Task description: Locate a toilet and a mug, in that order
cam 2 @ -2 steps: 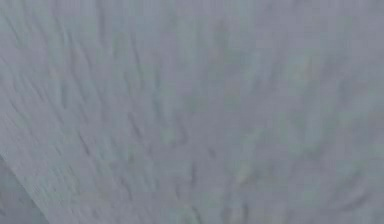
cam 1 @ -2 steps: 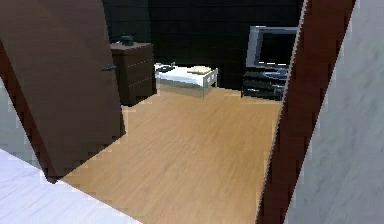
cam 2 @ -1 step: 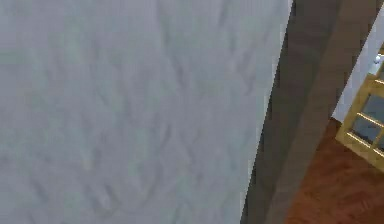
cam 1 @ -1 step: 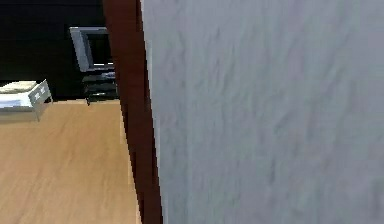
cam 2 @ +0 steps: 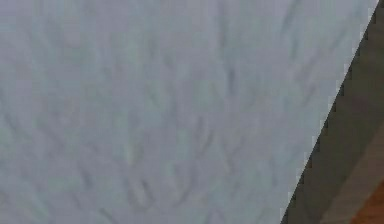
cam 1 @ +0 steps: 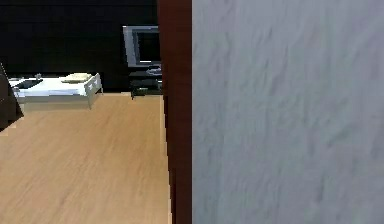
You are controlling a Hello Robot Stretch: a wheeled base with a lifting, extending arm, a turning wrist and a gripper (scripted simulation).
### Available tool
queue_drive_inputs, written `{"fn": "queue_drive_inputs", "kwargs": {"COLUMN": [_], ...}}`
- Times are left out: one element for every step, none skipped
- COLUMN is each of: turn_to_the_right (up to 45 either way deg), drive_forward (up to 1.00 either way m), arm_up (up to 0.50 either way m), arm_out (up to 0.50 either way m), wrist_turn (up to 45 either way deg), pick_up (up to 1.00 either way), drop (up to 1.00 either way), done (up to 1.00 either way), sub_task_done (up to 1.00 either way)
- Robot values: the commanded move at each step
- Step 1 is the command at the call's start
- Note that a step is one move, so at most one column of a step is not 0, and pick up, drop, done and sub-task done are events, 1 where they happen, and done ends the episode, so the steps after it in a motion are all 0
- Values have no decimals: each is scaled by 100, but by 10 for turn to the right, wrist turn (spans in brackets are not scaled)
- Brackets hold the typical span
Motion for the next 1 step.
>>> {"fn": "queue_drive_inputs", "kwargs": {"turn_to_the_right": [-330], "drive_forward": [0], "arm_up": [0], "arm_out": [0], "wrist_turn": [0], "pick_up": [0], "drop": [0], "done": [0], "sub_task_done": [0]}}
